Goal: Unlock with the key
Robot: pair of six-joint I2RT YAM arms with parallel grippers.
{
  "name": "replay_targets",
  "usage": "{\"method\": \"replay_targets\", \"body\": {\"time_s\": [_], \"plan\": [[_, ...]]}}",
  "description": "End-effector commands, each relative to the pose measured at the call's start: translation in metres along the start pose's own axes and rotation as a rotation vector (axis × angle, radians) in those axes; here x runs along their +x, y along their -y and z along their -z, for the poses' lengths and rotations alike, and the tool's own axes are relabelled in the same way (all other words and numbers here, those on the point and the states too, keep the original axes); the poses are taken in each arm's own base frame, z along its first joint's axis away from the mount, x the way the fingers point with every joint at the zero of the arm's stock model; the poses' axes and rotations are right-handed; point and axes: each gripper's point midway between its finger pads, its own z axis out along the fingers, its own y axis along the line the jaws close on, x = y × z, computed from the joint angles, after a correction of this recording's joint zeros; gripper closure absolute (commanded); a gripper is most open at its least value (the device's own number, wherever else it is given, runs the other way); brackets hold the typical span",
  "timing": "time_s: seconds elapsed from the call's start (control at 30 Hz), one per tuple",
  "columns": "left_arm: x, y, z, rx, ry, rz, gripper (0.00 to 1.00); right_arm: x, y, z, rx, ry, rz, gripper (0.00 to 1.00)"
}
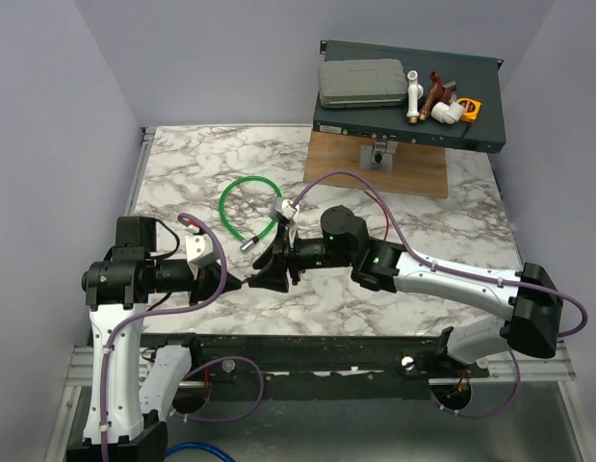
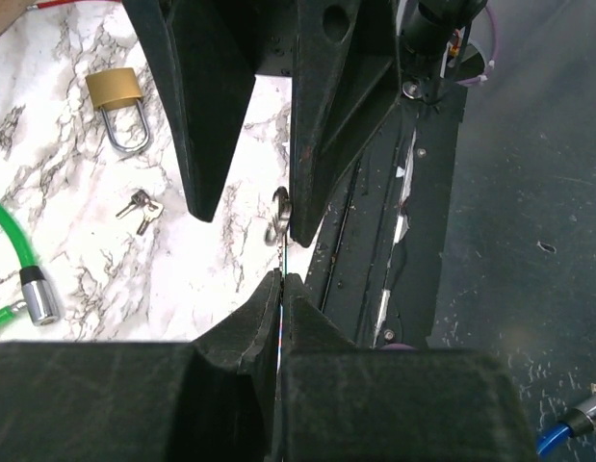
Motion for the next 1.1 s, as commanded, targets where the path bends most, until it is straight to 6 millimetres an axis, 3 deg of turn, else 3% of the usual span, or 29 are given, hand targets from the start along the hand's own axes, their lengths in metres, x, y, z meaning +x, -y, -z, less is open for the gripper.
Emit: {"method": "replay_targets", "body": {"time_s": [0.0, 0.13, 0.27, 0.43, 0.57, 0.87, 1.03, 1.07], "plan": [[0.004, 0.005, 0.001, 0.004, -0.025, 0.04, 1.0, -0.039, 0.005, 0.008, 0.073, 0.06, 0.103, 0.47], [0.006, 0.004, 0.004, -0.017, -0.049, 0.035, 1.0, -0.051, 0.011, 0.017, 0.14, 0.053, 0.171, 0.46], [0.007, 0.006, 0.004, -0.018, -0.051, 0.036, 1.0, -0.054, 0.003, 0.02, 0.108, 0.056, 0.169, 0.45], [0.006, 0.006, 0.003, -0.01, -0.044, 0.051, 1.0, -0.04, -0.023, 0.012, -0.065, 0.023, 0.13, 0.37], [0.004, 0.007, 0.004, -0.01, -0.047, 0.051, 1.0, -0.026, -0.027, 0.006, -0.123, -0.033, 0.112, 0.39], [0.001, 0.006, 0.004, -0.012, -0.039, 0.045, 1.0, -0.009, -0.025, -0.002, -0.158, -0.107, 0.088, 0.65], [0.0, 0.007, 0.004, -0.004, -0.037, 0.048, 1.0, -0.007, -0.023, -0.001, -0.15, -0.104, 0.092, 0.97], [0.0, 0.007, 0.004, -0.002, -0.036, 0.049, 1.0, -0.008, -0.023, 0.0, -0.147, -0.095, 0.095, 0.99]]}}
